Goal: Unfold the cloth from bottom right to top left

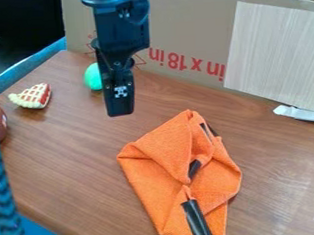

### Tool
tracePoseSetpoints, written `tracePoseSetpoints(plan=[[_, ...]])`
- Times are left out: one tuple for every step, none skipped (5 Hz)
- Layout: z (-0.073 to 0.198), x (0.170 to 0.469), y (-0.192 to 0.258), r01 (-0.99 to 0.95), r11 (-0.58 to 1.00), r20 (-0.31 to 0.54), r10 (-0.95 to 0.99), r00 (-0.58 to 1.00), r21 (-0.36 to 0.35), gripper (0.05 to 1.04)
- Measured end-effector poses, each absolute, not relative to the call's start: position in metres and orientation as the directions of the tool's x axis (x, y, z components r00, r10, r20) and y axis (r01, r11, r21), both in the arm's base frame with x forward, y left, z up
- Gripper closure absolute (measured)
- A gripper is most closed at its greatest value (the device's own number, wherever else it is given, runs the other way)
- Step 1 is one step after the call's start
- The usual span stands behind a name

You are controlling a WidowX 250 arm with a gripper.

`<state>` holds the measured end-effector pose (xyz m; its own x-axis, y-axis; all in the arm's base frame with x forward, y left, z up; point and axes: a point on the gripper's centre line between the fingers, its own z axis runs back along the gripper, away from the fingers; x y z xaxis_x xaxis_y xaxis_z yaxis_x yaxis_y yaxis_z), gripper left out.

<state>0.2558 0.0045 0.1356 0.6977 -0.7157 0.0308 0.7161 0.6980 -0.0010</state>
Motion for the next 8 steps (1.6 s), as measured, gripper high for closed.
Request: tracePoseSetpoints(plan=[[0.129,0.255,0.005,0.717,0.697,0.019,-0.717,0.697,-0.013,0.083],[0.114,0.257,-0.002,0.755,0.655,0.035,-0.756,0.654,0.034,0.083],[0.094,0.263,-0.011,0.789,0.605,0.025,-0.795,0.606,0.108,0.083],[0.075,0.270,-0.024,0.809,0.559,-0.019,-0.821,0.571,0.183,0.083],[0.046,0.279,-0.041,0.814,0.544,-0.092,-0.817,0.569,0.203,0.083],[0.027,0.288,-0.054,0.821,0.529,-0.138,-0.816,0.561,0.212,0.083],[0.017,0.294,-0.065,0.827,0.524,-0.144,-0.819,0.555,0.206,0.083],[0.018,0.297,-0.070,0.821,0.531,-0.135,-0.816,0.562,0.208,0.083]])
